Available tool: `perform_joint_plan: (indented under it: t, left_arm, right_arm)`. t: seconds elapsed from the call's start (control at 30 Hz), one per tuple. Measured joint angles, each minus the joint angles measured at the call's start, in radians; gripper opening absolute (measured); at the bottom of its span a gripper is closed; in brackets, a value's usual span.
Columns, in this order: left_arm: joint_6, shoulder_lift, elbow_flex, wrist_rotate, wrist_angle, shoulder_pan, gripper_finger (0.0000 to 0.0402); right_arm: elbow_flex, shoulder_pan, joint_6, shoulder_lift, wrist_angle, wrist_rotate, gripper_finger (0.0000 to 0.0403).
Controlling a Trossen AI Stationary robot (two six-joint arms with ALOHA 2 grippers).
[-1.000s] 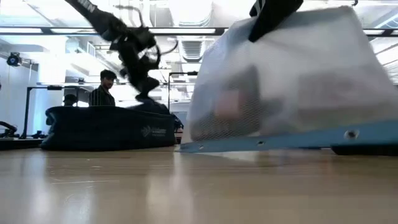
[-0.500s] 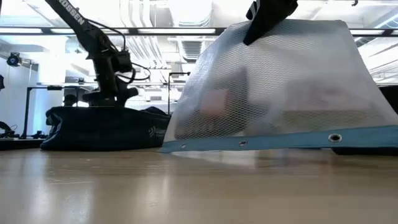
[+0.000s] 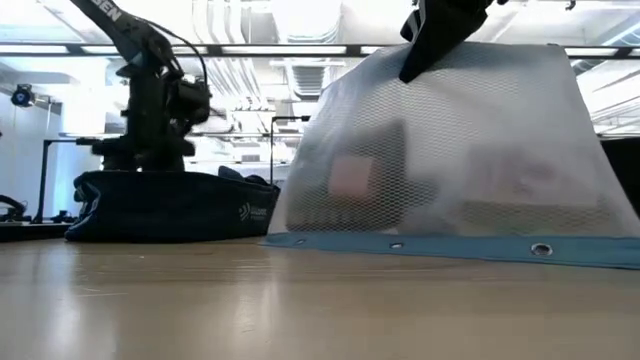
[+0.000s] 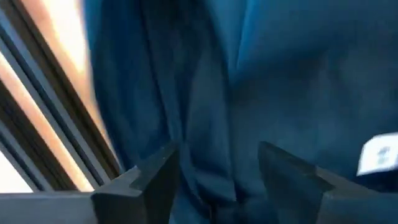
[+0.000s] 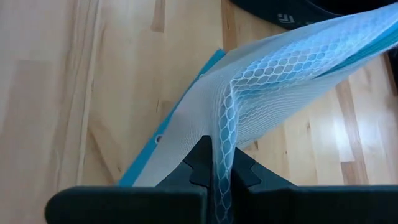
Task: Unpack backpack
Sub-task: Put the transparent zip bag into the backpack
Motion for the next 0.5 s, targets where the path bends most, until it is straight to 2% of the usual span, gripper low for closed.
perform_joint_plan:
  t: [0.13,0.27,0.4,0.5]
  left_arm:
    - [-0.11,-0.002,-0.089,0.109,0.018,-0.157,0.0168]
    - [-0.234,-0.002,-0.149,0.216,0.116,-0.359,0.0152]
    - [-0.343,-0.002,-0.168,0.302,0.321,-0.581,0.0142]
    - [-0.377,-0.002,-0.152,0.323,0.484,-0.713,0.0139]
  right_arm:
    - [0.01,0.0,-0.017,-0.011,-0.001,-0.001,0.0]
    - [0.016,0.0,-0.021,-0.026,-0.012,0.0,0.0]
    - [0.016,0.0,-0.017,-0.046,-0.059,0.0,0.0]
    - [0.016,0.0,-0.01,-0.067,-0.117,0.001,0.0]
